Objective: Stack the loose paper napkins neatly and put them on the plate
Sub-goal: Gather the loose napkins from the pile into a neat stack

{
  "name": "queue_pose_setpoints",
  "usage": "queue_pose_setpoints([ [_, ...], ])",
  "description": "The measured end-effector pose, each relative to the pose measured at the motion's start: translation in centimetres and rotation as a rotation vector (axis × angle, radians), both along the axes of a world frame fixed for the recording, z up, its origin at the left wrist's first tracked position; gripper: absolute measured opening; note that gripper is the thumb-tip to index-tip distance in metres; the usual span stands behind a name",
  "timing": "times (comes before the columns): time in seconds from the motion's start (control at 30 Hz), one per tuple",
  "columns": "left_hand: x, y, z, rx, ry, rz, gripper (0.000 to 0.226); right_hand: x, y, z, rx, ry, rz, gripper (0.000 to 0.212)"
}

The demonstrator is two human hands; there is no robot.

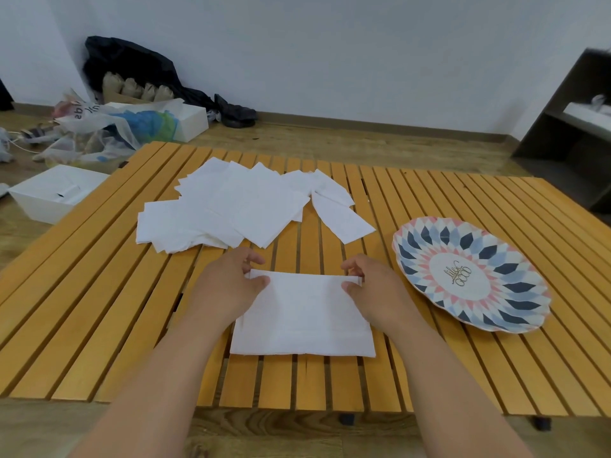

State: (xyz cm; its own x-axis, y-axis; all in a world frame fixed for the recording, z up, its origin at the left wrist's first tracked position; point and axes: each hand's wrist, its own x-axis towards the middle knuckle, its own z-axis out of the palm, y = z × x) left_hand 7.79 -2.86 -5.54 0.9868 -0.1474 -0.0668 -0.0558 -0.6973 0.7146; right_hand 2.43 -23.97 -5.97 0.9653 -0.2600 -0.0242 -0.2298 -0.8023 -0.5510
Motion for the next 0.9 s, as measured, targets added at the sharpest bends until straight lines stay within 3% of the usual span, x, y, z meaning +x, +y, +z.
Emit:
queue_pose_setpoints([
  [0.17, -0.3, -0.1, 1.2, -0.152, -0.145, 0.025, 0.021, 0.1, 0.0, 0.7, 0.058, -0.178, -0.001, 0.015],
  [0.37, -1.1, -0.3, 4.1, -0.319, -0.338, 0.066, 0.02, 0.1, 0.3, 3.0, 0.306, -0.457, -0.043, 0.017],
  [0.47, -1.3, -0.1, 5.1, -0.338, -0.347, 0.085, 0.019, 0.0, 0.1, 4.1, 0.355, -0.527, -0.04, 0.019],
  [0.9, 0.1, -0.3, -0.4, -0.156, -0.159, 0.085, 0.019, 1.1, 0.4, -0.4, 0.215, -0.235, -0.075, 0.016],
])
